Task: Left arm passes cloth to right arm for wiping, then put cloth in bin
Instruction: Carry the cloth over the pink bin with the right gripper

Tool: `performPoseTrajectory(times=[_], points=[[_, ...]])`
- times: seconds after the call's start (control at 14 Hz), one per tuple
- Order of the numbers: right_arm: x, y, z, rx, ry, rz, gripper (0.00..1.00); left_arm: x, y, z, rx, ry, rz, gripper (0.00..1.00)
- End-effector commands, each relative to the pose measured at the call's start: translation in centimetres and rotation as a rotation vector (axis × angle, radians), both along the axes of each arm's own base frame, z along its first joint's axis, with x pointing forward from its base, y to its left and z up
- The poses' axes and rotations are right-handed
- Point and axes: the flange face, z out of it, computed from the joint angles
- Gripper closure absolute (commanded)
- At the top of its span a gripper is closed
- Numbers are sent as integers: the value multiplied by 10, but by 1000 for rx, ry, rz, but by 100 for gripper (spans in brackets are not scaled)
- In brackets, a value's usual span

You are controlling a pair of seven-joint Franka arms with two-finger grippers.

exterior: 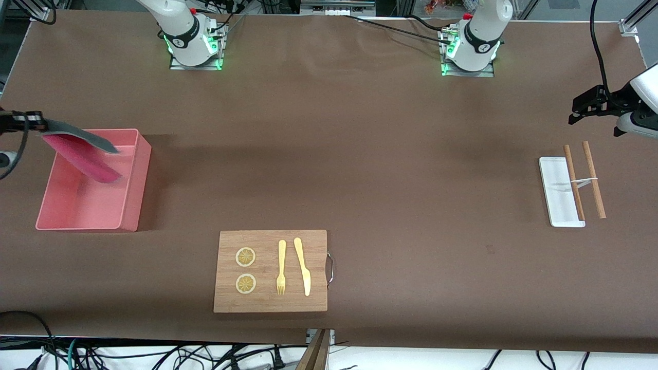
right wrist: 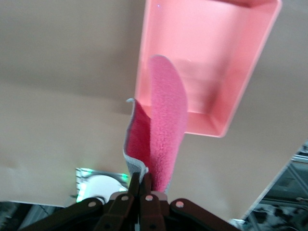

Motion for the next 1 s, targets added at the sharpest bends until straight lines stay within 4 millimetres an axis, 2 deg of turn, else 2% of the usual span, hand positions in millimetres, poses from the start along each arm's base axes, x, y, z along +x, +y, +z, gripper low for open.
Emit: performPoseTrajectory(times=[0.0, 0.14, 0.29, 0.5, 0.93], points=[[-10, -35, -13, -18, 19, 24, 100, 2, -1, 4, 19, 8, 3, 0], [-16, -59, -39, -22, 34, -8, 100, 2, -1, 5, 19, 5, 3, 0], [-32, -71, -58, -12, 33, -24, 100, 3, -1, 4, 19, 7, 3, 0], [-40, -73, -86, -3, 33, -32, 100, 2, 0, 5, 19, 7, 4, 0], [-52, -80, -161, 9, 10, -20, 100, 2, -1, 5, 19, 7, 3, 0]])
